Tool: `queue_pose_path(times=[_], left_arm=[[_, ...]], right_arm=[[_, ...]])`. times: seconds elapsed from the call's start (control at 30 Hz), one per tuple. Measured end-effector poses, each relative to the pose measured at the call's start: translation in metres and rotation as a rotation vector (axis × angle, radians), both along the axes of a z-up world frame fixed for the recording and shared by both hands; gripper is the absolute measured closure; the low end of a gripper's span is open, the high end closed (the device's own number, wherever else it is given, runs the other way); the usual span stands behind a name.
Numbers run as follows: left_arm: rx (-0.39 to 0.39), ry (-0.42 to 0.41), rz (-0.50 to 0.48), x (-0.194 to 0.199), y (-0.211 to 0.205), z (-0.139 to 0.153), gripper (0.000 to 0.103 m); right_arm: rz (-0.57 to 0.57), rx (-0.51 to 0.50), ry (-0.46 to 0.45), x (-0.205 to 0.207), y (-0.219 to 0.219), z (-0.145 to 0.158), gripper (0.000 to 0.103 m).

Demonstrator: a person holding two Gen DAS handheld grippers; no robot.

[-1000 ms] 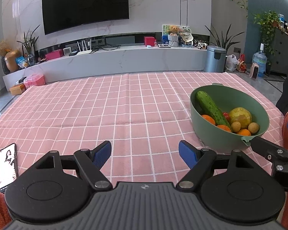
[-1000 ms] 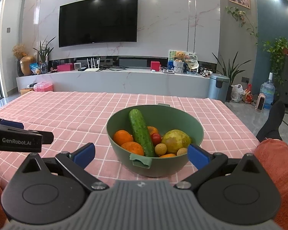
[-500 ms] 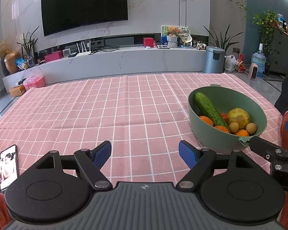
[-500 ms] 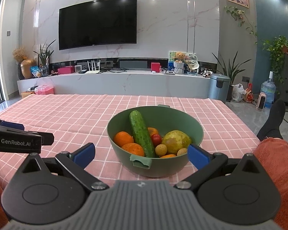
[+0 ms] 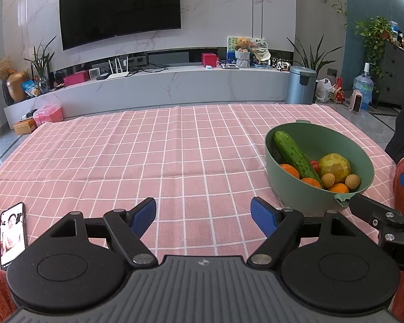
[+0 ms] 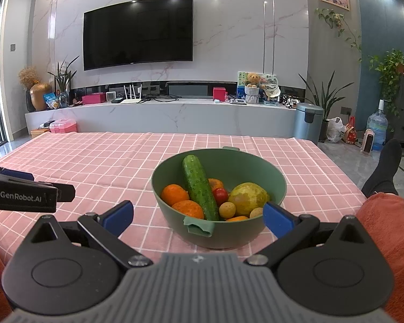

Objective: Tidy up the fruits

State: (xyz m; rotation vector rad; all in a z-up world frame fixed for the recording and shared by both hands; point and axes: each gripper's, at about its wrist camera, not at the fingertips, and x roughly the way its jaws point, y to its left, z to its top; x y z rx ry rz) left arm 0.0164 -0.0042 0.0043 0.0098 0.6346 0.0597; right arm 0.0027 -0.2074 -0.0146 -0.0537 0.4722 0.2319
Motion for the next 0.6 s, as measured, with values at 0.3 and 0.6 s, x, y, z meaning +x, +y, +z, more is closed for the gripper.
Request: queue_pose_path(times=[0.3, 0.6], left_arm=[[0.0, -0.004, 0.006, -0.0009, 0.0008, 0.0017, 0.009], [0.0, -0.005, 0.006, -0.0014, 0.0008, 0.002, 0.009]], right_arm=[[0.0, 0.0, 0.0, -0.0001, -0.0001, 0.0, 0.005], [0.001, 0.005, 0.002, 0.0008, 0.0005, 0.0001, 0.005]])
